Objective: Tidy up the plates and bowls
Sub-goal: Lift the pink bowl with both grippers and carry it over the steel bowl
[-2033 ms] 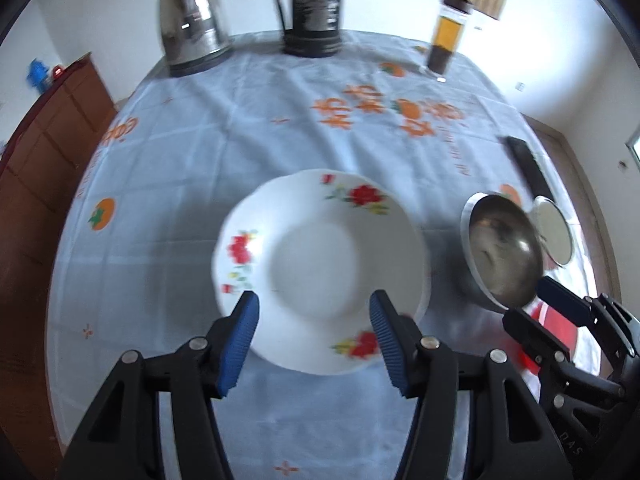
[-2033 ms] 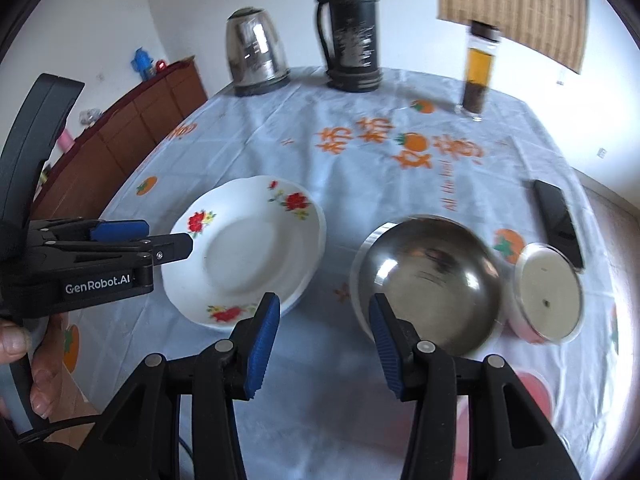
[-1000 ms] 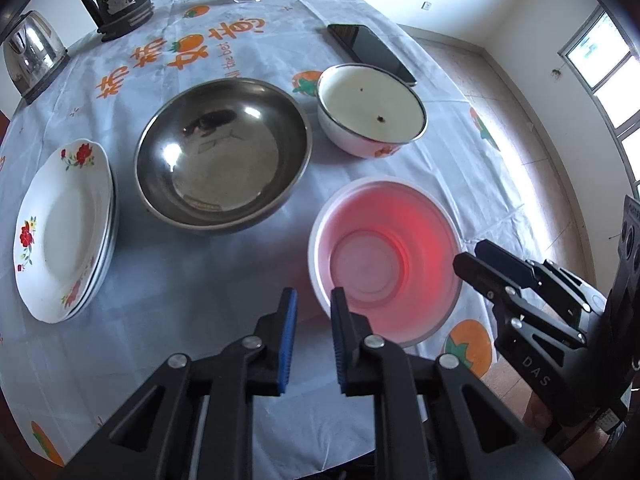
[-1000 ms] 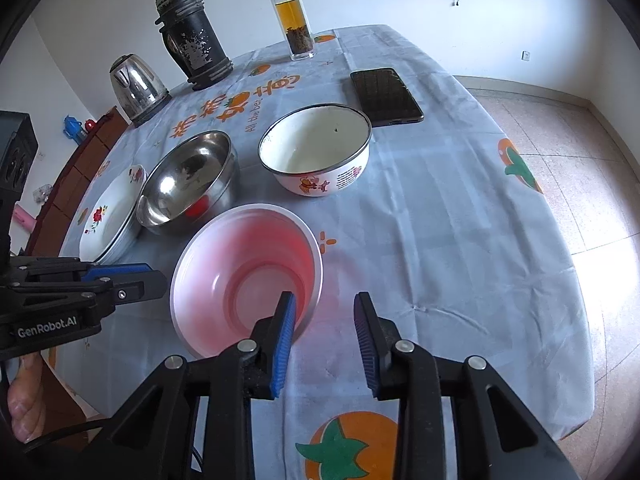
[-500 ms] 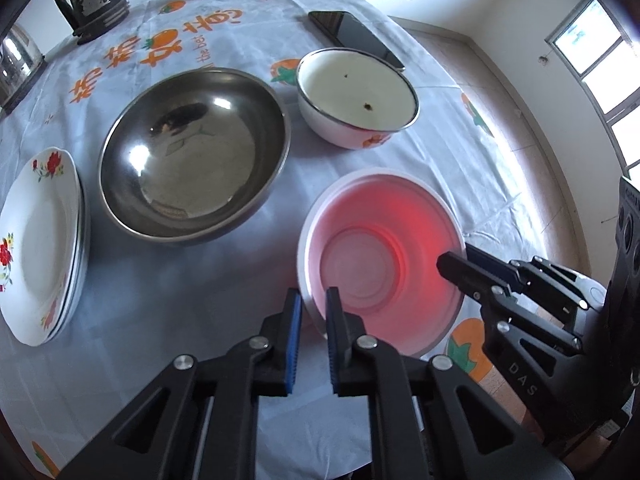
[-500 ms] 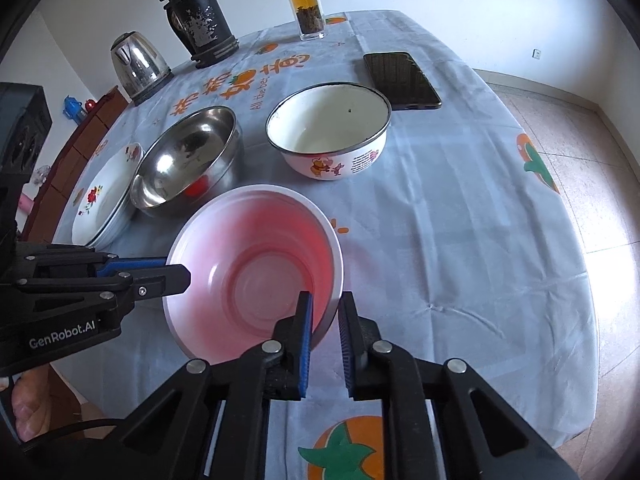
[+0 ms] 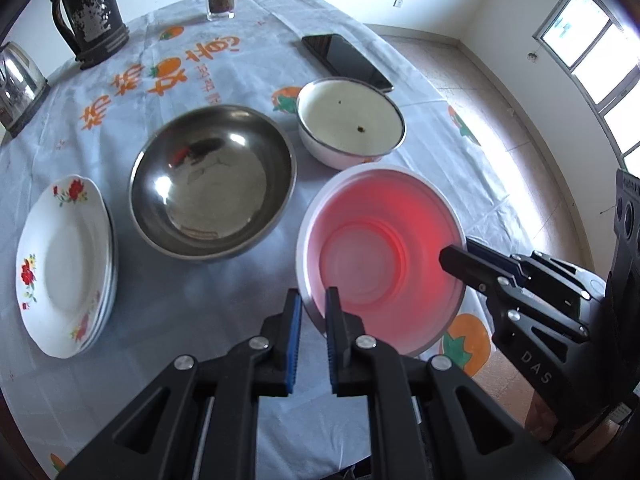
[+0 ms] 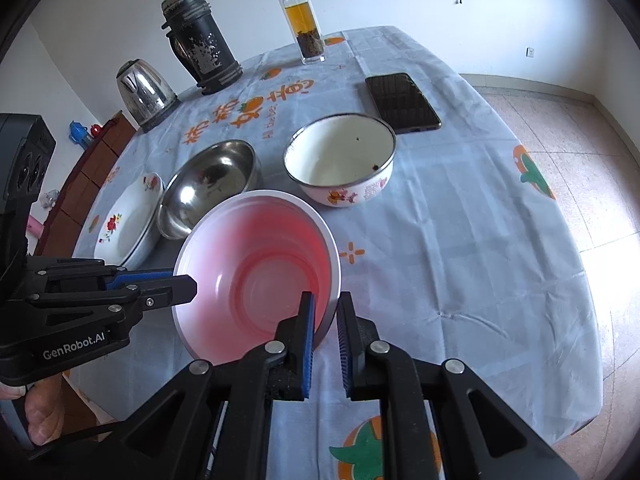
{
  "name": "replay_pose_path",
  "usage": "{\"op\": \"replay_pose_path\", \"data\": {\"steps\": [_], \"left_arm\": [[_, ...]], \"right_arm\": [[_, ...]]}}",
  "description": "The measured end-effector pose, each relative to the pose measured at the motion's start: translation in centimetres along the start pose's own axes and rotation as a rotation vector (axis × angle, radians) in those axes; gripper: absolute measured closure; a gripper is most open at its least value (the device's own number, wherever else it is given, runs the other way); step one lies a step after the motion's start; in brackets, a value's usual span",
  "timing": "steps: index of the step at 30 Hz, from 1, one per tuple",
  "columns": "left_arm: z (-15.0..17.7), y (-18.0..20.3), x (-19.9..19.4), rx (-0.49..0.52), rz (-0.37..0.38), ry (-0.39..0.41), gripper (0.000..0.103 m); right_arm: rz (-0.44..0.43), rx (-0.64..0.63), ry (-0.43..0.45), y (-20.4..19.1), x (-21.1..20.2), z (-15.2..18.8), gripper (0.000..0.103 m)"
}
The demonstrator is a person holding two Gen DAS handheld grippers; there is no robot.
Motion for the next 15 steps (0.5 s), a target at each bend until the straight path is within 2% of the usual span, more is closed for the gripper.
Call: {"op": "replay_pose_path", "data": {"steps": [15], "left_arm": [[-1.1, -2.0, -3.6, -0.012, -0.051, 0.101, 0.094]], "right_arm": [[-0.03, -0.039, 0.08, -2.9, -1.8, -3.0, 0.091]]}}
Point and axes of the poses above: each gripper's, at about its wrist camera, not at the fingertips, and x roughly the way its jaws point, y to its right, z to its underside, the point moved 1 cm from there along x, roughly the way its jaws point, and after that the axes turned 4 degrees about x, right-handed, at the moved point
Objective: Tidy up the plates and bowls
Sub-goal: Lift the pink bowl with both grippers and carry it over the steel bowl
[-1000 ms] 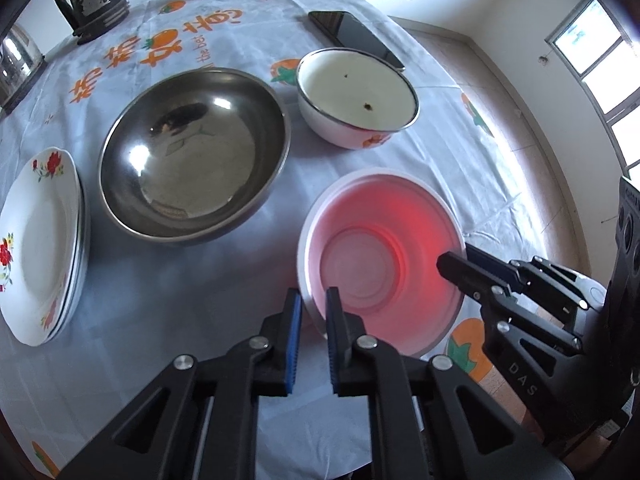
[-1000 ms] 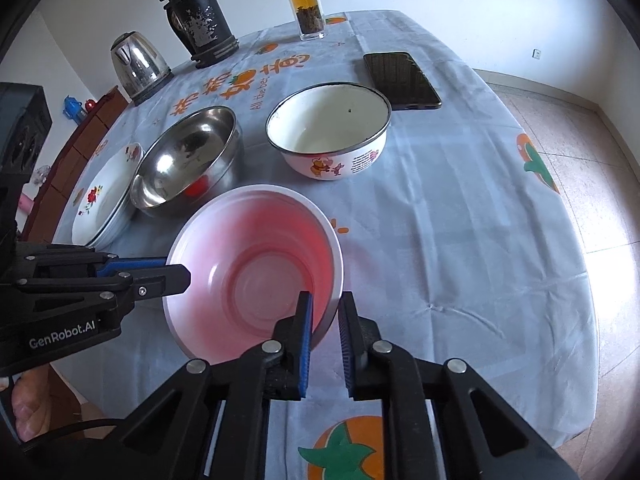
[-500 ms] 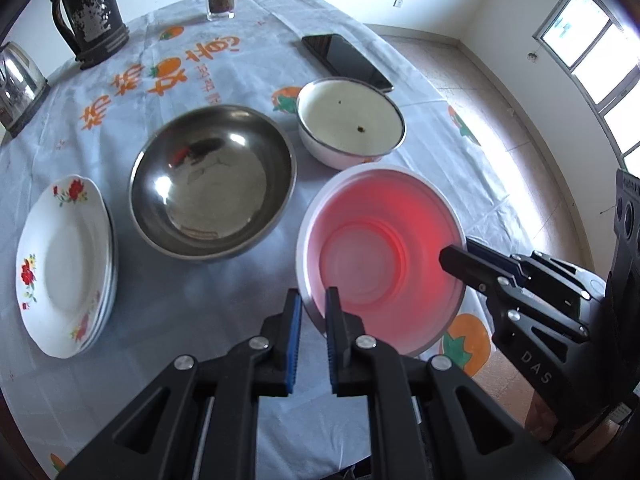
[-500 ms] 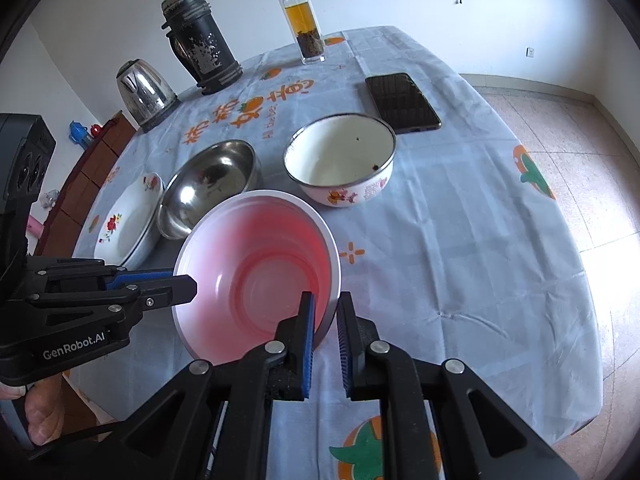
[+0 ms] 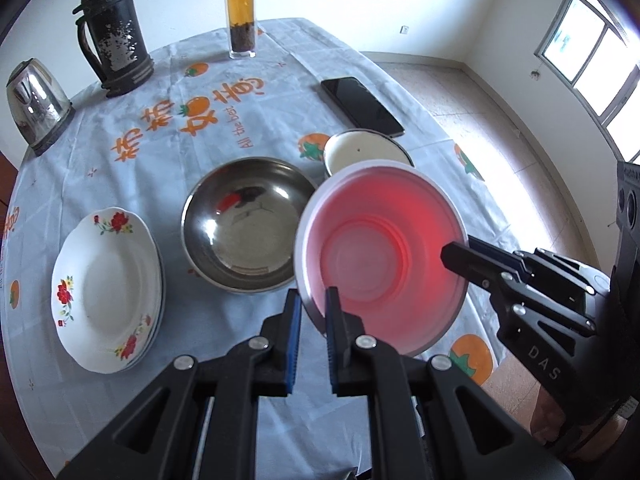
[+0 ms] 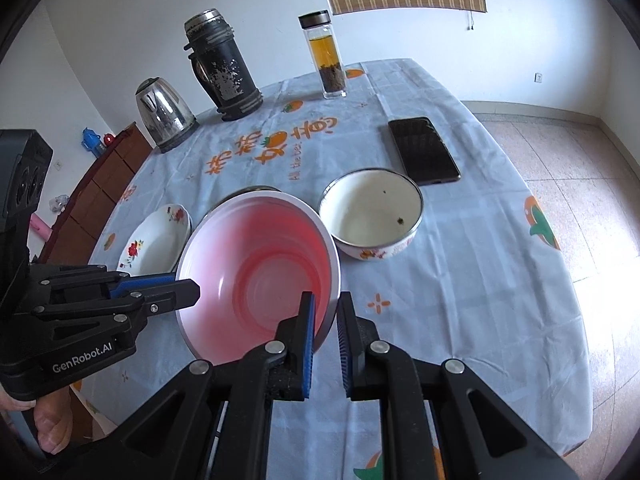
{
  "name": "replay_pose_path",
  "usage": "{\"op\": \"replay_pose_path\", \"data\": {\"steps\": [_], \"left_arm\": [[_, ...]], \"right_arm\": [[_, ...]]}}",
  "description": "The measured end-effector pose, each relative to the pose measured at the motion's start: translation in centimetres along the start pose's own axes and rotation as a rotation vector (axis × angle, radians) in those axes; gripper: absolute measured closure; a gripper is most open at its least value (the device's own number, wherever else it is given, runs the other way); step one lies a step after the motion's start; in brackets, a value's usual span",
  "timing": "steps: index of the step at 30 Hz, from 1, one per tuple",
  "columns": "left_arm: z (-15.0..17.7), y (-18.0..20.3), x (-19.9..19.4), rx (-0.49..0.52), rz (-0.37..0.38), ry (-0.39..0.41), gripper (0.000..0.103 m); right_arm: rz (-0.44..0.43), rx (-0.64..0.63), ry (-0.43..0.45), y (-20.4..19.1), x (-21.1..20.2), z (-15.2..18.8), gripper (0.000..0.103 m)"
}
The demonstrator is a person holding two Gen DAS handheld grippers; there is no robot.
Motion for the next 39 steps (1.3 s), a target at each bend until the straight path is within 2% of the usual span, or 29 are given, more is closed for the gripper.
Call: {"op": "replay_pose_path", "data": {"steps": [22, 39], "left_arm": [[-1.0, -4.7, -0.7, -0.073, -0.035, 0.034, 0.094], [-1.8, -7.8, 1.6, -0.124, -0.032, -0.023, 0.095]], "right_arm": [[-0.035, -0.057, 0.005, -3.9, 2.4, -2.7, 0.091], [-0.045, -0.073, -0.061, -5.2, 6.3, -4.1, 0.091]]}}
Point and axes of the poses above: each gripper's, at about its wrist camera, not at the fingertips, and x roughly the way its jaws point, y to its right, z to its underside, the point moved 1 cm from there along x, roughly the way its jaws point, and after that the axes turned 4 degrees about x, right-handed, at the moved point
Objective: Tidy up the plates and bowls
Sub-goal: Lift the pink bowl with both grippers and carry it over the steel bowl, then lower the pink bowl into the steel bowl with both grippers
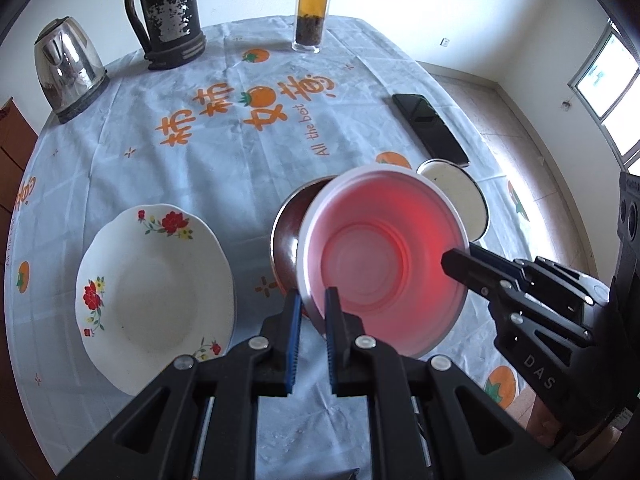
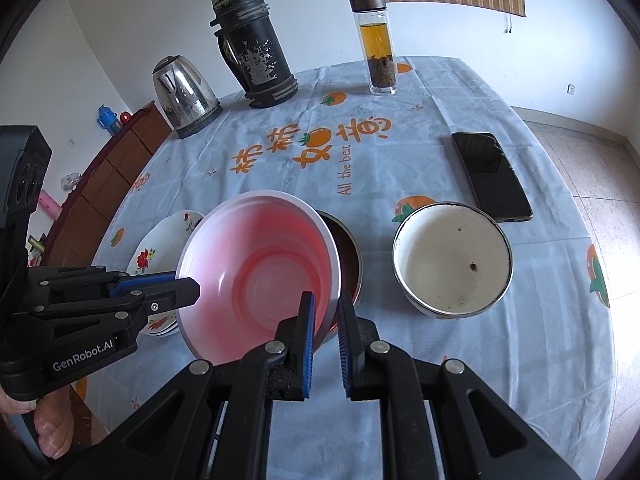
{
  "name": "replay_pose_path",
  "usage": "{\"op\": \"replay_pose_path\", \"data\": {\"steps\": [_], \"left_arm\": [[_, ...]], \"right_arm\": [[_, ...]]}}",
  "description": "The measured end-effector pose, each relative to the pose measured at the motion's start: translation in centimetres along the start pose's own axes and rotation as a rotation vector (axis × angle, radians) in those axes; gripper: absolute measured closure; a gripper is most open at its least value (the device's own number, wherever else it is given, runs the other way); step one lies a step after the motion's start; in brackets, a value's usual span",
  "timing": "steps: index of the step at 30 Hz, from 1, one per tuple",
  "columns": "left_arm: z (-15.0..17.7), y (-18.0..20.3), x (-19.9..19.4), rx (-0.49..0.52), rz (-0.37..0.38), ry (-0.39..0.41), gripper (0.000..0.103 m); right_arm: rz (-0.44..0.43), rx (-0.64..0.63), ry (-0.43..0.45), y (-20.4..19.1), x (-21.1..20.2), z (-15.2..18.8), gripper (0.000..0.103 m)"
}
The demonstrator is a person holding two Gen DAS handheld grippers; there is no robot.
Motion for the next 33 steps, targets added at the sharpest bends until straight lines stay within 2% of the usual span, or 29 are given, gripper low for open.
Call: {"op": "replay_pose_path", "data": {"steps": [20, 33], "left_arm": [[-0.8, -1.6, 2.9, -0.04, 0.04, -0.055, 0.094], [-0.9, -1.6, 3.6, -0.044, 0.039, -0.073, 0.094]], "right_arm": [[0.032, -0.003, -0.08, 0.0, 3.1, -1.0, 0.091], [0.04, 0.003, -0.095, 0.2, 3.5, -1.1, 0.091]]}}
Point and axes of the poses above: each gripper's, at about its wrist camera, not at the fingertips, and x roughly the way its jaws point, y to its right, z to its underside, the point moved 1 cm from there along x, roughly the way its jaws point, and after that the axes turned 4 degrees about x, right-handed, at the moved point
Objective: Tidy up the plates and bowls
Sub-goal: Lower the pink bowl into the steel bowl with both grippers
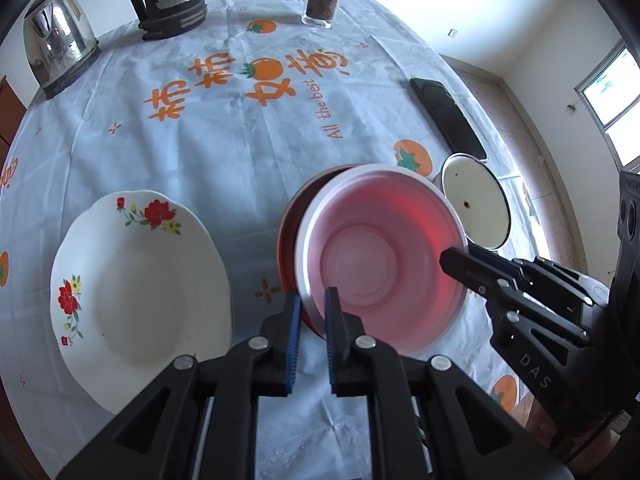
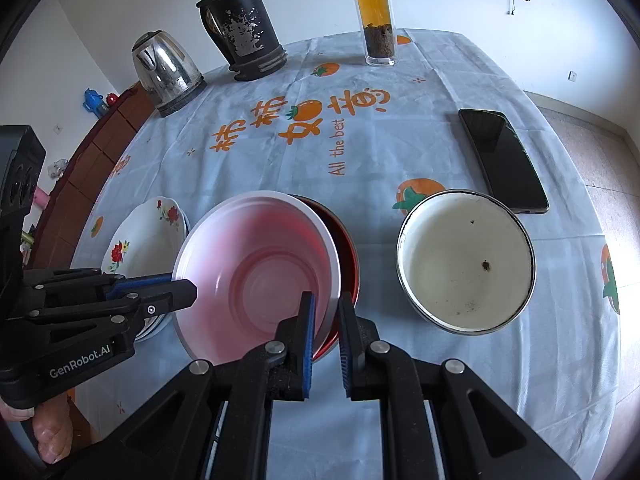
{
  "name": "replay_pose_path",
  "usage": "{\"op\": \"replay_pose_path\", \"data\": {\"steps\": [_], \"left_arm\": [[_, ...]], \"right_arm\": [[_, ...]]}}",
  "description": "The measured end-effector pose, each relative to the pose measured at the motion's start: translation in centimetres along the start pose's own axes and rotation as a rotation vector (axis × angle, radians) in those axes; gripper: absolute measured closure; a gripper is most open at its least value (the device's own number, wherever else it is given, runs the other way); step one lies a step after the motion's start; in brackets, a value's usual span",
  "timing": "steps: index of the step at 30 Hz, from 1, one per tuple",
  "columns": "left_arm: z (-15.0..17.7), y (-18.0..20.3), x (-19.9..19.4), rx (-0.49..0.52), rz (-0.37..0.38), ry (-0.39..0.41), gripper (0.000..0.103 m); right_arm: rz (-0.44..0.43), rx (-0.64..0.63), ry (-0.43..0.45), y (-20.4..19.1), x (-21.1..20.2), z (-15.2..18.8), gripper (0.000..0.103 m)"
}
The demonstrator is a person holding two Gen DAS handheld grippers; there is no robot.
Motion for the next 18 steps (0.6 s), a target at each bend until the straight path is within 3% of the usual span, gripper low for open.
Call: {"op": "replay_pose_path", "data": {"steps": [18], "left_arm": [[0.09, -0.06, 0.37, 0.0, -0.003, -0.006, 0.094]], "right_arm": [[0.007, -0.003, -0.002, 0.03, 0.25, 0.1, 0.091]]}}
Point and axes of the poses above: each gripper's, at about its wrist camera, not at the fingertips, and x roughly the way its jaws point, y to its right, z to its underside, the point moved 1 cm from there along x, roughly the way its jaws point, and after that the axes turned 4 degrees about x, right-handed, at the moved point
